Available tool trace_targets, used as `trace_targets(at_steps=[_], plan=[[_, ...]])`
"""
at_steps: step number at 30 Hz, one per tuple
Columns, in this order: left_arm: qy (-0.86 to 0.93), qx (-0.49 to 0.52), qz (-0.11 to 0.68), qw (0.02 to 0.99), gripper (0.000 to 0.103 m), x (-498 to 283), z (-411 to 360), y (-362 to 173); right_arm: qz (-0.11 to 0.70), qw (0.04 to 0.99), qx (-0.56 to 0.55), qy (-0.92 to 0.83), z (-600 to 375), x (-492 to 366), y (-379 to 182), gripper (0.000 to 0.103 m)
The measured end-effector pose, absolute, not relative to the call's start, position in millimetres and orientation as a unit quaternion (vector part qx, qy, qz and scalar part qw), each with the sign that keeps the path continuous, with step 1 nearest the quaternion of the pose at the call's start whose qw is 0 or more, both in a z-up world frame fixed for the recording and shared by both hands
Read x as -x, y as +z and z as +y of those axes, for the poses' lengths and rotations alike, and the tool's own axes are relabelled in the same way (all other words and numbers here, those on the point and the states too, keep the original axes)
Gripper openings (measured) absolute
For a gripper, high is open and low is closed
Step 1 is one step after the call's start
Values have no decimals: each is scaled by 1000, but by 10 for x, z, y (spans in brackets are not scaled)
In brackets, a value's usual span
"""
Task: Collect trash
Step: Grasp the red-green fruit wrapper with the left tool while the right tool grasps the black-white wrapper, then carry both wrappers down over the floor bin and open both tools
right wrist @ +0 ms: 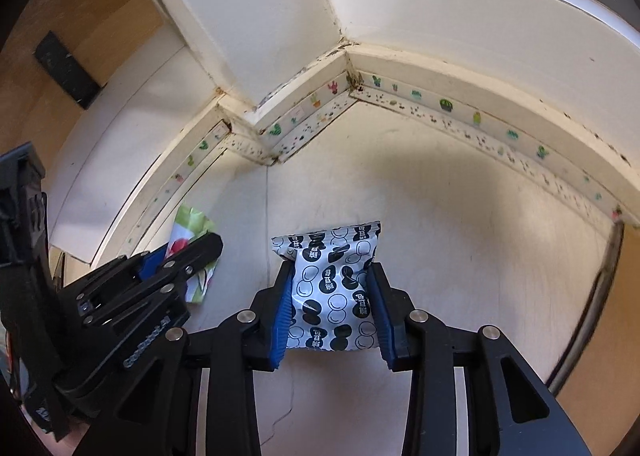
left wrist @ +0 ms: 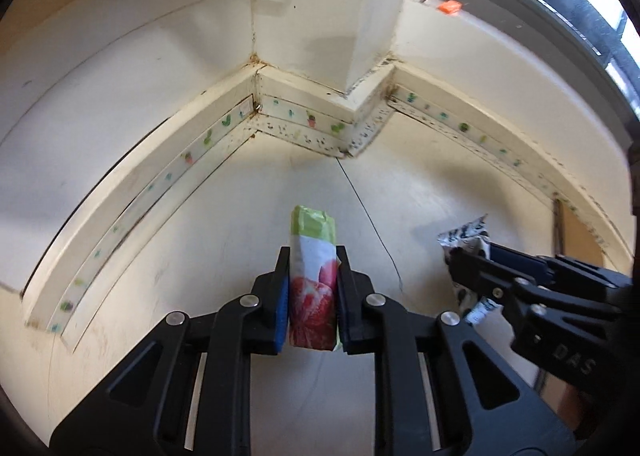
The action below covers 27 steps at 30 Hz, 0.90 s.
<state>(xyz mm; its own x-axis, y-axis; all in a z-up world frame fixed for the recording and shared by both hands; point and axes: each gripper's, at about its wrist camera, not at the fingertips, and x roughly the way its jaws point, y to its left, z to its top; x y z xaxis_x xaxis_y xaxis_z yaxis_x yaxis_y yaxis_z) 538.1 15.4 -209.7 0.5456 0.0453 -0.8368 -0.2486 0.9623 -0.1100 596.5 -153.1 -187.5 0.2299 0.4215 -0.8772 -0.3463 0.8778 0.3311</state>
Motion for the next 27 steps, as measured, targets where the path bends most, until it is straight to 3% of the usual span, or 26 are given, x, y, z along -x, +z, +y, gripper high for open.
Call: trace_targets(at_steps=[13,27], plan=[[2,118,453,884,16,-4256,146,-1318,543,802,-72,238,-1538,-5072,-1308,34],[-76,70,444,890,16,-2837,173,-754,518,820,-112,216,-1452,-3530,-596,34]])
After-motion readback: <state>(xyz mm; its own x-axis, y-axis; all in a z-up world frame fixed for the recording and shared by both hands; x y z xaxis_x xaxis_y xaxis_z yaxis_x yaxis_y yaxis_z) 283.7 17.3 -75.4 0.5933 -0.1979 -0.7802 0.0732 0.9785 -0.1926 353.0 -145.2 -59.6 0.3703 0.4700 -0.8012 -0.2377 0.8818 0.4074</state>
